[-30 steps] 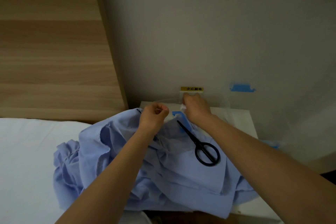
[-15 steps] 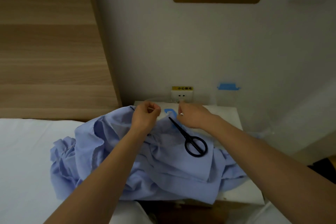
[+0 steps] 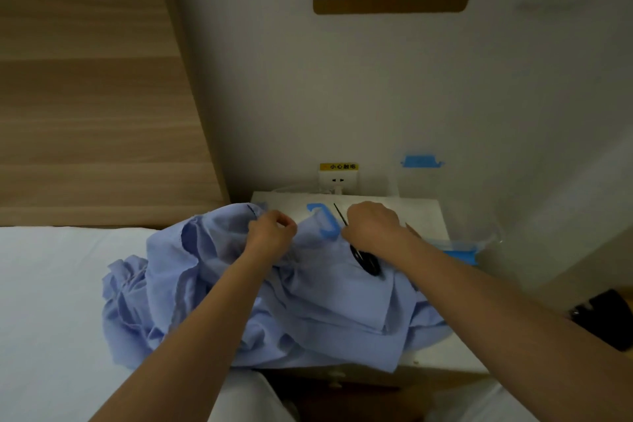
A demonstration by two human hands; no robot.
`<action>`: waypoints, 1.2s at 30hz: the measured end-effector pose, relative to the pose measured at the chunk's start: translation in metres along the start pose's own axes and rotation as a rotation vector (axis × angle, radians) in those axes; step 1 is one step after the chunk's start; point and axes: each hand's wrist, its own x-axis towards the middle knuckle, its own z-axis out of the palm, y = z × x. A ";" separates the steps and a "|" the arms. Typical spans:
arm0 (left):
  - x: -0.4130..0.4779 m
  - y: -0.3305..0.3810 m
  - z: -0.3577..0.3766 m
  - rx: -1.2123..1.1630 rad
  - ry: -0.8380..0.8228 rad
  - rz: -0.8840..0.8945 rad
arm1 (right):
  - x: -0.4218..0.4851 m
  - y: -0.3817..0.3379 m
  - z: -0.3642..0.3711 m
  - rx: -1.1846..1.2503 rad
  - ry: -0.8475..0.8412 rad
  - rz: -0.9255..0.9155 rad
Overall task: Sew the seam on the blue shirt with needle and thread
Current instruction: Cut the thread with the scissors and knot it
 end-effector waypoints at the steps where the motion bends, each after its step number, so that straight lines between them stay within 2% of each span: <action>1: -0.002 -0.001 0.001 -0.016 0.006 0.012 | 0.001 0.001 -0.002 0.008 0.004 -0.006; 11: 0.008 0.003 0.013 -0.105 -0.108 0.108 | 0.027 0.006 0.014 -0.024 0.081 0.057; 14: 0.008 0.003 0.010 -0.142 -0.070 0.115 | 0.029 0.007 0.011 0.021 0.091 0.067; 18: 0.002 0.010 0.001 -0.239 0.021 0.165 | 0.029 0.009 0.014 -0.067 0.183 0.030; 22: -0.008 0.019 -0.005 -0.354 0.053 0.223 | 0.023 0.010 0.017 -0.237 0.148 -0.054; 25: -0.016 0.024 -0.009 -0.437 0.044 0.253 | 0.016 0.010 0.015 -0.203 0.157 -0.089; 27: -0.020 0.031 -0.012 -0.512 0.016 0.271 | 0.014 0.009 0.010 -0.032 0.212 -0.145; 28: -0.024 0.035 -0.014 -0.550 -0.012 0.277 | 0.012 0.007 0.005 0.147 0.236 -0.189; 30: -0.031 0.043 -0.016 -0.624 -0.075 0.268 | 0.002 -0.002 -0.005 0.660 0.221 -0.236; 33: -0.044 0.053 -0.016 -0.682 -0.133 0.298 | -0.012 -0.014 -0.012 1.297 0.062 -0.198; 36: -0.055 0.056 -0.013 -0.624 -0.089 0.365 | -0.023 -0.017 -0.012 1.597 -0.071 -0.202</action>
